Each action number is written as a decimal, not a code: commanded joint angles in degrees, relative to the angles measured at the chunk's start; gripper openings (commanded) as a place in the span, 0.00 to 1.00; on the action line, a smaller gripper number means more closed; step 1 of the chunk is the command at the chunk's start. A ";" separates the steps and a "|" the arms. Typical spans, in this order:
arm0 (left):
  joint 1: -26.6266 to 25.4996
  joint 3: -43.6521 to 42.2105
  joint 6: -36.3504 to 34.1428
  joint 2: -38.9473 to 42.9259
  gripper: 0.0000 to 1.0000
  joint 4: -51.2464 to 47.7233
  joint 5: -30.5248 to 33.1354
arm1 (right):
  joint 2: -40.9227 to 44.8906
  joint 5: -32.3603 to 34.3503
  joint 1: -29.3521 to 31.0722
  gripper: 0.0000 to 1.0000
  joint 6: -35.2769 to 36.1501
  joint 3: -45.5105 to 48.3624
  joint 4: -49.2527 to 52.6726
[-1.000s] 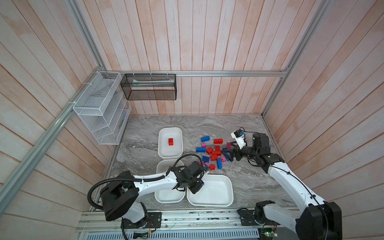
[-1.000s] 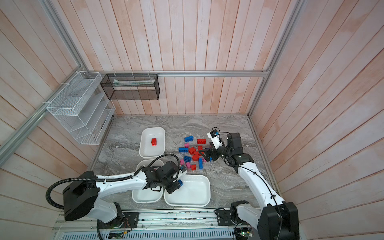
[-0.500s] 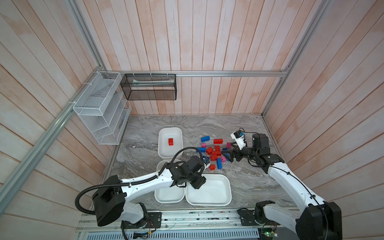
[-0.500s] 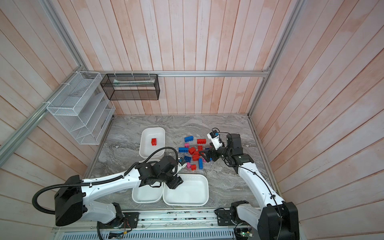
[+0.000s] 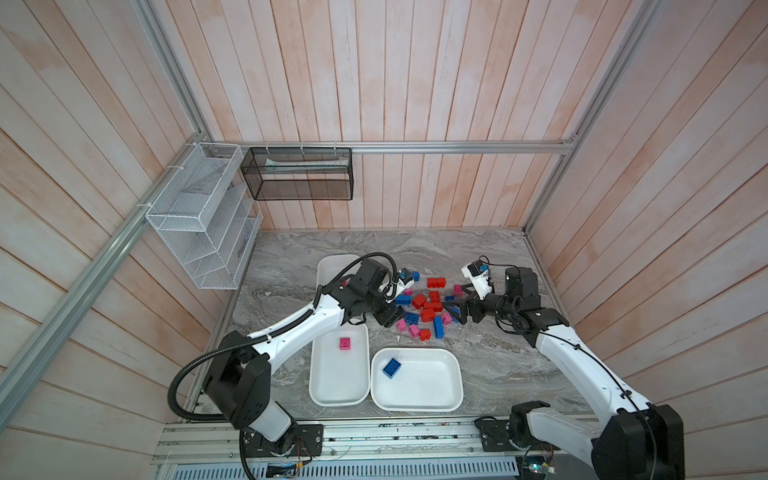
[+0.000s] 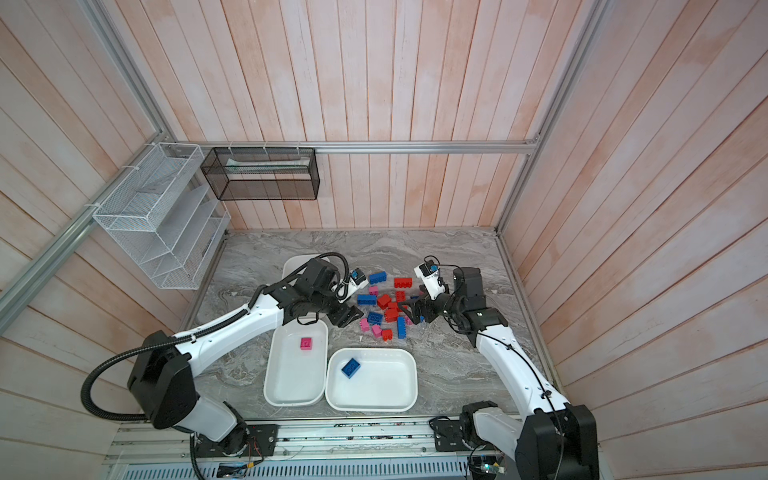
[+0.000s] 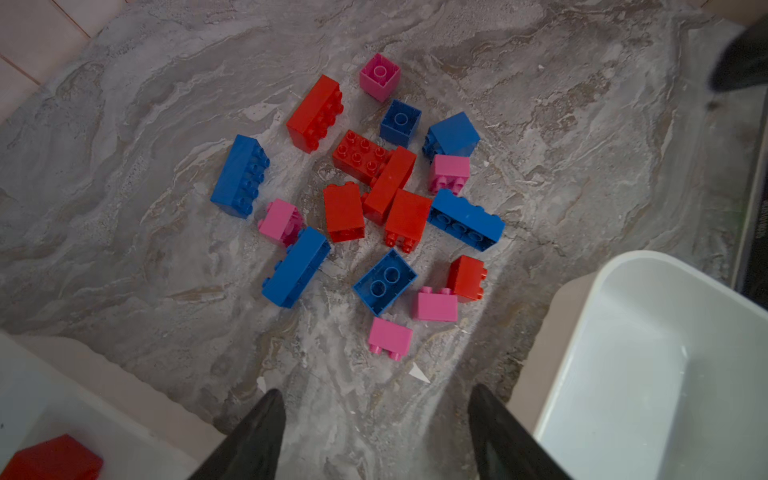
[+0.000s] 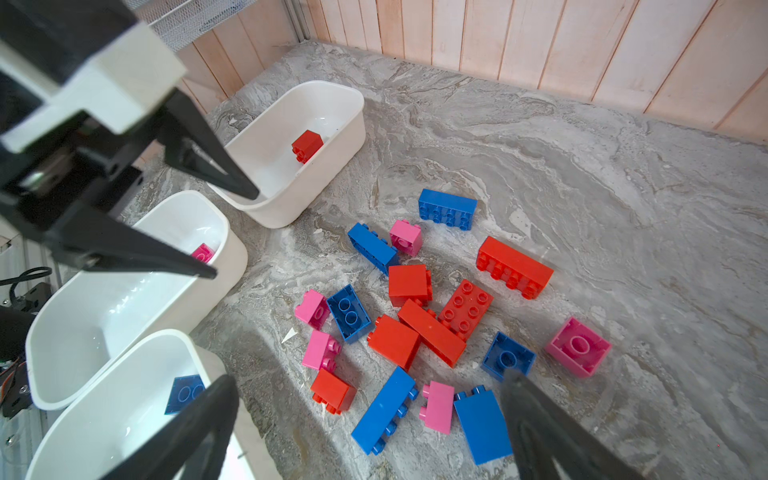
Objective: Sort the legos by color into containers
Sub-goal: 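Carry the blue brick to the nearest tub and release it, then reach the left gripper back to the pile and grasp a long blue brick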
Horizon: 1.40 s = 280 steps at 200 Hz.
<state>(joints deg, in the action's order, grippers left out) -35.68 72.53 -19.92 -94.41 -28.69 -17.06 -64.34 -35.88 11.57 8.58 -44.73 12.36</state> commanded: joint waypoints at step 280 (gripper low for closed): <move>4.06 21.30 -28.12 -30.40 0.24 -5.58 -7.03 | -1.20 -1.56 -1.64 0.98 -0.23 1.31 -1.55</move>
<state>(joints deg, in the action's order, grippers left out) -31.22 92.66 -47.62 -126.54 -30.44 -22.74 -65.80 -36.40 10.24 8.58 -43.88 10.90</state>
